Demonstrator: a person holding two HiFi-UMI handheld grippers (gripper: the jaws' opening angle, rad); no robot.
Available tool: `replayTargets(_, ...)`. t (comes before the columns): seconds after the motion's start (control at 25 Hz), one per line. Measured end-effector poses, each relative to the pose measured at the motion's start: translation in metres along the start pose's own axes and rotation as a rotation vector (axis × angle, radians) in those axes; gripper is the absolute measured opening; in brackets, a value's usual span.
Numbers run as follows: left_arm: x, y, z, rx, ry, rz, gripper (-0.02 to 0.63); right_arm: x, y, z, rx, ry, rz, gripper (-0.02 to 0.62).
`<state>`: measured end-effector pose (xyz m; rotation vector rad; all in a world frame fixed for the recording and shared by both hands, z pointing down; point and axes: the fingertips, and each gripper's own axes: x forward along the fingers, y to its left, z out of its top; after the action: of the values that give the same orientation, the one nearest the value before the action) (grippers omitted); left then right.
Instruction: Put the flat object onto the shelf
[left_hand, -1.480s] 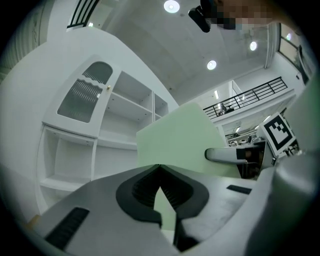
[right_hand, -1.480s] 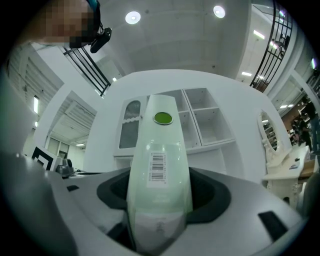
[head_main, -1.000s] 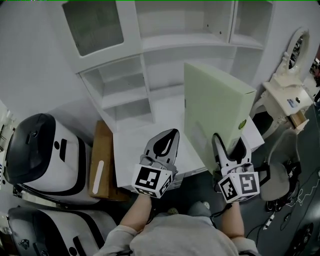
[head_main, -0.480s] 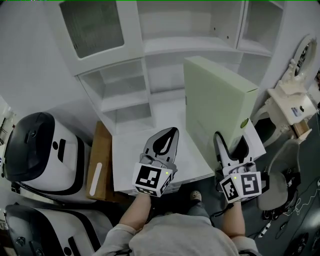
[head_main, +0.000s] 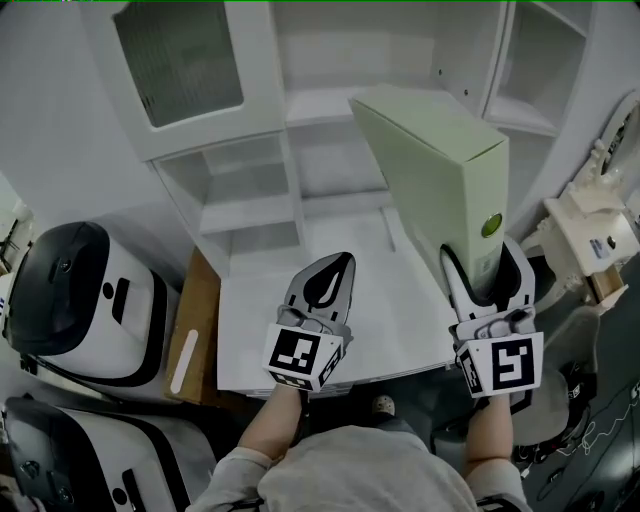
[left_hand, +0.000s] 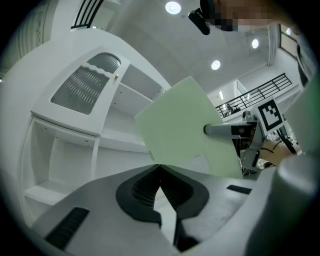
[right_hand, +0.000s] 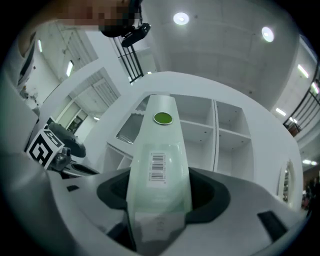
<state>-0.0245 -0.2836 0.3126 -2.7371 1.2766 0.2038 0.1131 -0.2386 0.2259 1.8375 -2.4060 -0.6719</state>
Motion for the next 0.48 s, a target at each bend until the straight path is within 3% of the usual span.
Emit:
replayTargets(0.28, 0.011, 0.008, 0.007, 0.011, -0.016, 0.056, 0.015, 0.029, -0.015, 0.042, -0.29, -0.051, 0.053, 0.291)
replayTargets(0.48, 0.012, 0.014, 0.007, 0.019, -0.016, 0.098, 0.015, 0.044, -0.02, 0.053, -0.596, -0.001, 0.104, 0.291)
